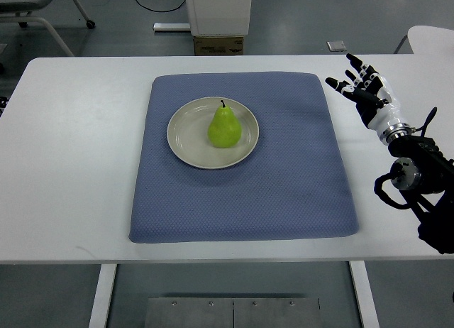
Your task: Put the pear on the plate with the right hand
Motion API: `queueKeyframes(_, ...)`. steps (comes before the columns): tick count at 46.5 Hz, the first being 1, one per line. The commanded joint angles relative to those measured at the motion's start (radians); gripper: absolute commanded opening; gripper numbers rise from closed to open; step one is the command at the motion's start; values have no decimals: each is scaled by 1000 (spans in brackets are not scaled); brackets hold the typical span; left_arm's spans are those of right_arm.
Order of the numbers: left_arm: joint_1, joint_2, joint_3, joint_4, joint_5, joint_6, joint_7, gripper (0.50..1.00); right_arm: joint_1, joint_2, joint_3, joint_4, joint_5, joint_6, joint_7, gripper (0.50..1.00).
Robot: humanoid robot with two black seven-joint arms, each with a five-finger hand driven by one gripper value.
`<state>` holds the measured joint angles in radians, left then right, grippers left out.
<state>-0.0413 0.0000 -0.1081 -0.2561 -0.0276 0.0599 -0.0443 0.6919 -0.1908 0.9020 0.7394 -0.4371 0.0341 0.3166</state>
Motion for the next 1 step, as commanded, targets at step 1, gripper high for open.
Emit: queueKeyframes(1,0,0,1,0,0,0,0,1000,-5,1,2,0,0,-2,4,1000)
